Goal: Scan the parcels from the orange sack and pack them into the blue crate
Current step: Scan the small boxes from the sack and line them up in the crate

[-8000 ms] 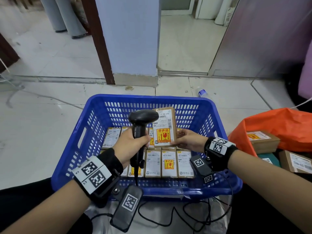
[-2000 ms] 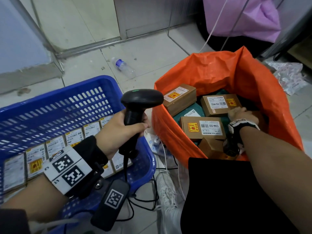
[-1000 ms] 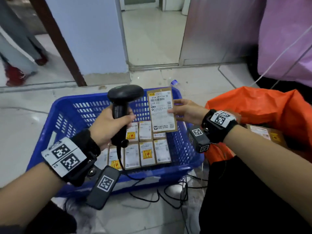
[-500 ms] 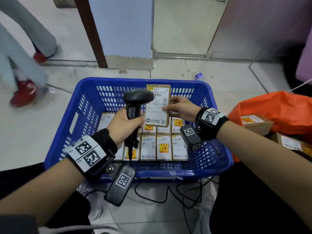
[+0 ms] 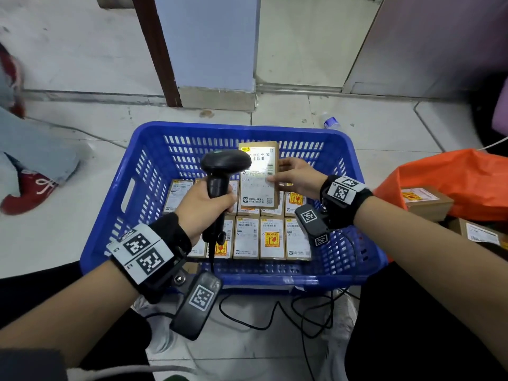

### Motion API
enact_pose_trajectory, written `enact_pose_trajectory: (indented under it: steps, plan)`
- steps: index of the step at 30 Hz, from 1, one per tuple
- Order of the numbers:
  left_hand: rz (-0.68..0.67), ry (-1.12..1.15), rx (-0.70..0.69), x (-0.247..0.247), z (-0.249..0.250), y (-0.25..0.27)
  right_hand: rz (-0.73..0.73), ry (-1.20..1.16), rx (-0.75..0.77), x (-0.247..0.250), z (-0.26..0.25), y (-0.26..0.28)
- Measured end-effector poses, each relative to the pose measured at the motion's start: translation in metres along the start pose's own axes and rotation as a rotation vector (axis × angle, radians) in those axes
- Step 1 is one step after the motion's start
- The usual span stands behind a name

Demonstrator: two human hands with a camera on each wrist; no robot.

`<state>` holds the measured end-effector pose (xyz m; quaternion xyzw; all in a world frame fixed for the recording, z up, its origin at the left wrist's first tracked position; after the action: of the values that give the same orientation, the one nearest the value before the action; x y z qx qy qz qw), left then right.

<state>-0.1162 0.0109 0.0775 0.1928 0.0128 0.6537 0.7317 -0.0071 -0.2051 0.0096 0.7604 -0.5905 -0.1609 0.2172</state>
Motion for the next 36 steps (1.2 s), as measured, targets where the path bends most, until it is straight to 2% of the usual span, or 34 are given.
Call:
enact_pose_trajectory:
  steps: [10, 14, 16, 19, 22, 24, 29, 31, 33, 34, 36]
  plan:
    - [0.004, 0.035, 0.020, 0.005, -0.001, 0.004, 0.022, 0.059, 0.002, 0.001, 0.002, -0.005]
    - [0.038, 0.064, -0.005, 0.012, 0.005, 0.004, -0.012, 0.316, 0.023, -0.010, -0.005, -0.005]
    - [0.063, 0.062, -0.013, 0.017, 0.005, 0.004, -0.074, 0.649, 0.045, -0.025, -0.005, -0.003]
    - [0.071, 0.077, -0.004, 0.025, 0.004, 0.005, -0.256, 1.215, 0.096, -0.056, 0.005, -0.008]
    - [0.090, 0.086, 0.007, 0.034, 0.003, 0.005, -0.427, 1.512, 0.088, -0.088, 0.023, -0.021]
    - [0.105, 0.102, 0.006, 0.041, 0.003, 0.005, -0.543, 1.625, 0.056, -0.113, 0.038, -0.034]
    - [0.140, 0.128, 0.003, 0.058, -0.002, 0.001, -0.765, 1.723, -0.049, -0.164, 0.086, -0.068]
    - [0.155, 0.150, -0.005, 0.064, -0.003, 0.000, -0.768, 1.810, 0.000, -0.179, 0.123, -0.098]
    - [0.170, 0.163, -0.006, 0.069, -0.004, -0.001, -0.844, 1.890, 0.047, -0.186, 0.179, -0.140]
    - [0.172, 0.165, -0.001, 0.071, -0.005, -0.001, -0.867, 1.900, 0.068, -0.192, 0.193, -0.147]
    - [0.170, 0.177, 0.010, 0.074, -0.006, -0.001, -0.830, 1.870, 0.033, -0.198, 0.184, -0.129]
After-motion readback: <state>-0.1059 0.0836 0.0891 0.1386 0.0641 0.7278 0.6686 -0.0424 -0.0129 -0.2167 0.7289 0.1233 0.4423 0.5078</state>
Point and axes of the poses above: each hand's wrist, its own y-axis away from the middle knuckle, its own x-axis out of the back of the hand, z = x × y, the point moved 2 cm from there along -y, towards the middle knuckle, and after that the axes turned 1 degree about -y, right-handed, at the moved point
